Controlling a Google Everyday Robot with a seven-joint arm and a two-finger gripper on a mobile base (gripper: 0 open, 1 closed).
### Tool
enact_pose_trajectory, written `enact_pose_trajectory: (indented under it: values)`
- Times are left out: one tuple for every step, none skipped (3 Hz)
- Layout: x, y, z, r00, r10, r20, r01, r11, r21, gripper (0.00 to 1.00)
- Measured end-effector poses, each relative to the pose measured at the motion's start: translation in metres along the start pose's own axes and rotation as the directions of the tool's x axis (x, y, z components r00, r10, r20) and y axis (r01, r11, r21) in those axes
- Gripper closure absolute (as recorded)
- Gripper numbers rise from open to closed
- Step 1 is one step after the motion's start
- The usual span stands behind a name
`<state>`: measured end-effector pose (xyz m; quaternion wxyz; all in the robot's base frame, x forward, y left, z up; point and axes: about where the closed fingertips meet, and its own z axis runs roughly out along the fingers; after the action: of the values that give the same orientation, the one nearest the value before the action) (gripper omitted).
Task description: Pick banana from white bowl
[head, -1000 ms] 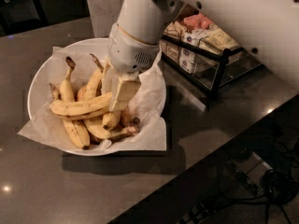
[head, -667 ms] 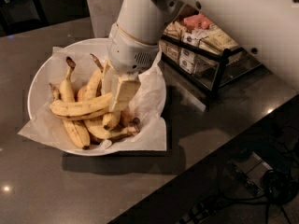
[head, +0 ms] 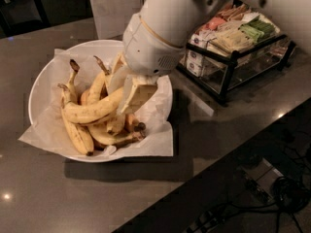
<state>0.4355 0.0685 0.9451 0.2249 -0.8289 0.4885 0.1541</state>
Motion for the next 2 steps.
enact_pose_trajectory:
  values:
    - [-0.012,0.02,-0.043,0.999,-0.048,0.016,0.045,0.9859,0.161,1.0]
    - [-0.027,0.046,-0.086,0.996,-0.093,0.017,0.084,0.9556,0.282,1.0]
